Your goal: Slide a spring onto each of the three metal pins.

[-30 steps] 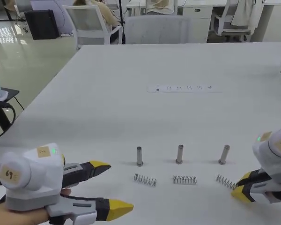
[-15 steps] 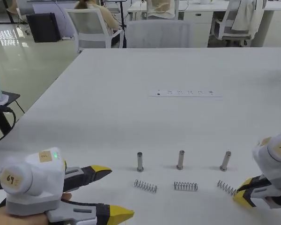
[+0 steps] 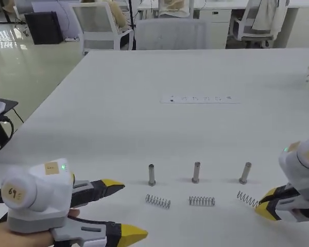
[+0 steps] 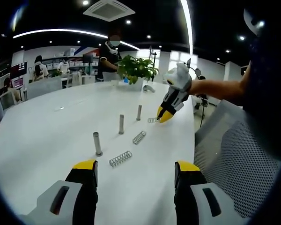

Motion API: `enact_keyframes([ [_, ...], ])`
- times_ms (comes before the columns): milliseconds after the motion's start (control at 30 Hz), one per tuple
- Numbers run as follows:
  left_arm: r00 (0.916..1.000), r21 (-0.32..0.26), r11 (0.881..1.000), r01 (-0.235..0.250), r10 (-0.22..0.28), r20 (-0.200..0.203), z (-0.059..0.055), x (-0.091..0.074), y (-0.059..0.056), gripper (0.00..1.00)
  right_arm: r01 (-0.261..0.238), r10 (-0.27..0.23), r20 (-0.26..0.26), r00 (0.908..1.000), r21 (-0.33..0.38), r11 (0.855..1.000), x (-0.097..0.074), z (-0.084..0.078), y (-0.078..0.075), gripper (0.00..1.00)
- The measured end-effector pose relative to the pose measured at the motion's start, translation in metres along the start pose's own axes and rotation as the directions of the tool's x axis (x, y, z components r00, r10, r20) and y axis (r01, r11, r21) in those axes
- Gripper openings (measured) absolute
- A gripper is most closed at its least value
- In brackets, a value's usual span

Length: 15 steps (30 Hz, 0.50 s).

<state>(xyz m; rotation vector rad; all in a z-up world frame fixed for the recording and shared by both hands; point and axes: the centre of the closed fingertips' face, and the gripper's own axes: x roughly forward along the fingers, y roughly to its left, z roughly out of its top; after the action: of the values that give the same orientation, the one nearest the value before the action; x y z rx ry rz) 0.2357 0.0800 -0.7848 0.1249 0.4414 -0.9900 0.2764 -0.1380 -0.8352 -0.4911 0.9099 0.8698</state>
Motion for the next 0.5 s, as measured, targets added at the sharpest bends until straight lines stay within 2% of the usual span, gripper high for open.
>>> enact_keyframes([
  [300,0.9999,0.031,0.999,0.016,-0.016,-0.001,0.01,0.001,-0.003,0.6,-0.028,0.03,0.017,0.9994,-0.063,0.998,-0.01,0.022,0.014,0.08],
  [500,0.9991,0.053,0.998,0.039,-0.04,0.012,0.021,0.002,-0.009,0.57,-0.061,0.064,0.023,0.9977,-0.134,0.989,-0.019,0.041,0.029,0.08],
])
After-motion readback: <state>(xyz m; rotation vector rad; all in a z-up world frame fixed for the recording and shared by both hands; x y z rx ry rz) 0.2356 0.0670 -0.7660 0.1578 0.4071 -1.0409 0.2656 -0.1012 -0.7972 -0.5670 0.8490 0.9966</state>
